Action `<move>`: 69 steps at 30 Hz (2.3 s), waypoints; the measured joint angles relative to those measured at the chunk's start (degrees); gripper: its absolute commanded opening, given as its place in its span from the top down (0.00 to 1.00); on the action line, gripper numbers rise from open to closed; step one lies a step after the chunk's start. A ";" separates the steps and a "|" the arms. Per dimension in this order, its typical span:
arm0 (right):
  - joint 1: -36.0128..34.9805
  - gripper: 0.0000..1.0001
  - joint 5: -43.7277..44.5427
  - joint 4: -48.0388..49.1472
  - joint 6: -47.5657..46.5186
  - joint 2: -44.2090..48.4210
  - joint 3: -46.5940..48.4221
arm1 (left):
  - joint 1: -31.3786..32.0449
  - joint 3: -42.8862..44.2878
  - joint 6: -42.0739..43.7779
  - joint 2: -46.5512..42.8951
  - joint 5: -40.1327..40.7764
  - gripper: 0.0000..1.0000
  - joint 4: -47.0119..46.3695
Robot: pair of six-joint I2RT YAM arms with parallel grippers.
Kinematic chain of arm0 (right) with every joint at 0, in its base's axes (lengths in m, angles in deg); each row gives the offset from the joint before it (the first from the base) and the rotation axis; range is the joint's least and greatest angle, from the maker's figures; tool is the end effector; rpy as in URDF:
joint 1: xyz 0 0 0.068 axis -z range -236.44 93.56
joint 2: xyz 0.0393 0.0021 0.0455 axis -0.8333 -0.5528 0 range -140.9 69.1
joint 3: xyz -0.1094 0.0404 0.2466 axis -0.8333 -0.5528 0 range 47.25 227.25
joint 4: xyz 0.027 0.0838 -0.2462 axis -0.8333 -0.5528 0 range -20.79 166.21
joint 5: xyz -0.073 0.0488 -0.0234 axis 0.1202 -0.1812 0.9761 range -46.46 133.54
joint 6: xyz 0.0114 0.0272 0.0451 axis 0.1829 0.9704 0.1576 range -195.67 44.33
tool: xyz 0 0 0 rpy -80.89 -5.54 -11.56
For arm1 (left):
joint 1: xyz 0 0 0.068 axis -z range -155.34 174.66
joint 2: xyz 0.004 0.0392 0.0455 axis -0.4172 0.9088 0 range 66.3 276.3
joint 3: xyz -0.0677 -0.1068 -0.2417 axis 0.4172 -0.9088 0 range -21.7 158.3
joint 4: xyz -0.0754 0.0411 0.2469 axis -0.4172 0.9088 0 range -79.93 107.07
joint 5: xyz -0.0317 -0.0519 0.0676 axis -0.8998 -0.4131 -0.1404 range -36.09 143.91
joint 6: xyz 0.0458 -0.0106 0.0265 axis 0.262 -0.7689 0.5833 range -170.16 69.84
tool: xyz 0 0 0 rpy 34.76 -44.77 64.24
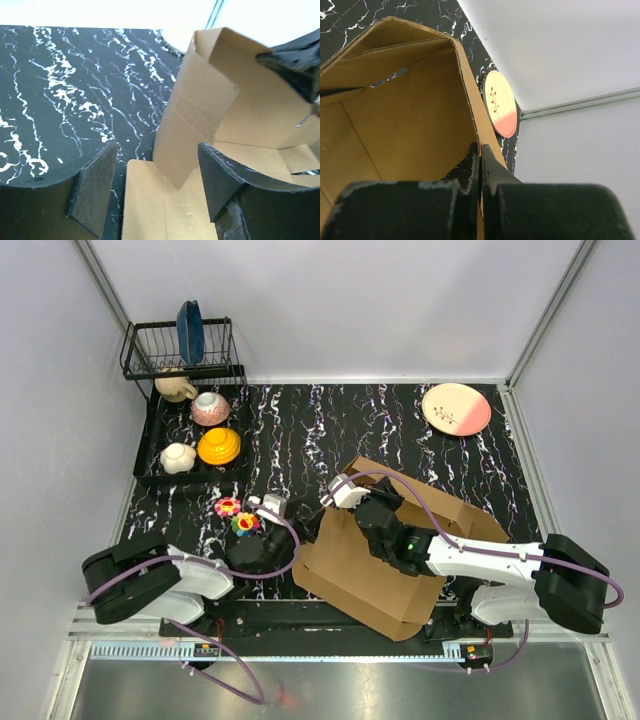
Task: Fold the paper box
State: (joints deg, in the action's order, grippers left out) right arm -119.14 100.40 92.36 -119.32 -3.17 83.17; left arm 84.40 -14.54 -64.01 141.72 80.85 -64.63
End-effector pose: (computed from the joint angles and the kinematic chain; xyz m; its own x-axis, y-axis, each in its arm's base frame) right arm 0.1458 0.2176 0.2358 -0.0280 -0.8771 -0.4795 -0.2000 0.4749 -0.8570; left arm 0.1173 -0.1689 0.1754 -0.0751 -0.2947 -0.9526 0.5409 0.7905 -0.2872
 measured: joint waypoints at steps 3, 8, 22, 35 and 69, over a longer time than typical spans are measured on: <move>0.00 1.00 0.00 0.00 0.09 0.00 0.00 | -1.60 1.38 0.33 4.35 -0.50 0.27 -0.39; -0.22 1.00 0.02 -0.26 0.70 0.02 0.00 | -4.94 8.15 -0.59 14.45 -3.96 0.16 0.37; -0.44 1.00 0.11 -0.81 2.91 -0.13 0.07 | -8.44 16.00 -1.64 21.14 -11.91 0.09 0.72; -0.44 1.00 0.50 -0.63 3.54 -0.59 0.17 | -9.25 17.79 -4.57 24.37 -16.24 0.01 0.52; -0.15 1.00 0.83 -2.58 5.64 0.37 0.20 | -10.36 26.97 -0.13 33.07 -22.71 0.93 -1.05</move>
State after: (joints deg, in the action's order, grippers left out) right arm -119.29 101.23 89.78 -113.69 -2.80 83.36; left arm 74.04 12.43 -64.14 174.79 58.14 -65.68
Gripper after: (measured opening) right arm 0.019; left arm 0.170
